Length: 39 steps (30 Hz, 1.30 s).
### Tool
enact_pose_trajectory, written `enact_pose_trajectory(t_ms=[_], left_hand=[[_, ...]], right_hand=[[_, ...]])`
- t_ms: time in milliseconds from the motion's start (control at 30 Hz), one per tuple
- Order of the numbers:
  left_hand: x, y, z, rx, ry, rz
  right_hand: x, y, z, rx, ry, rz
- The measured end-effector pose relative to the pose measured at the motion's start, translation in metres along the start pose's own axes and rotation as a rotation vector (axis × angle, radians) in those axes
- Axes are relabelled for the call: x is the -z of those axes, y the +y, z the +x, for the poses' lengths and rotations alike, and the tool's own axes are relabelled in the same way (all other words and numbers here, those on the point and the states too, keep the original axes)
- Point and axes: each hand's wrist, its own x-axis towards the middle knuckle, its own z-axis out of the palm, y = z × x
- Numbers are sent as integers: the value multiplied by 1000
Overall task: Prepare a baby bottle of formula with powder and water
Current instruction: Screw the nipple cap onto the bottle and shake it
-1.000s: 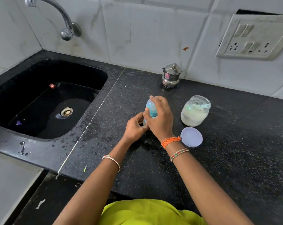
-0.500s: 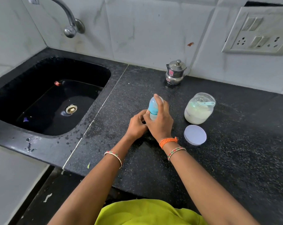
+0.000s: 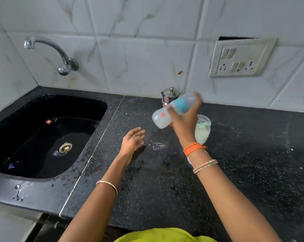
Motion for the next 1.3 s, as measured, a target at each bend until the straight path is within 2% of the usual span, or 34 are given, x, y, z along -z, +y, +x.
enact_pose_trajectory(t_ms=[33,67,100,167,200,233,300,333,367,467,567,633,700,833,1067,1233,1300], left_hand=[[0,8,4,-19,7,-35],[-1,18,8,-38,8,-69],[-4,27,11,-53,6,-92],[-13,48,15,-76,-17,-98],[-17,55,16,-82,-31,-84],[-21,62,18,-92,-48,-77],[-26,73,19,-107,-80,-107],[-28,77,18,-112,-90,-135],[-30,81,16,-114,-99,-155],[-35,91,9,-95,-178,-119],[-41,100,-2,-22,-395,-176],[-48,107,-12,32,-521,-190],[-54,111,-17,-4,-539,-173],[-60,110,-22,-46,-467,-321],[-69,107,-22,-118,-402,-465],[-71,107,-21,-209,-461,-389],[-64,105,-20,-187,-518,-372]], right_hand=[[3,-10,4,105,132,79],[7,-16,7,213,184,90],[10,-20,9,284,142,57],[14,-29,15,273,-188,-79],[15,-30,18,241,-300,-131],[15,-32,23,247,-275,-115],[12,-40,34,268,14,152],[12,-44,37,276,102,278],[12,-47,40,285,88,317],[15,-41,37,320,-245,70],[20,-41,46,255,-211,296],[20,-47,53,195,-326,286],[22,-48,54,171,-462,195],[17,-53,59,102,-571,174],[14,-69,68,71,-530,29],[7,-69,57,336,-523,-285],[5,-80,58,366,-407,-225]])
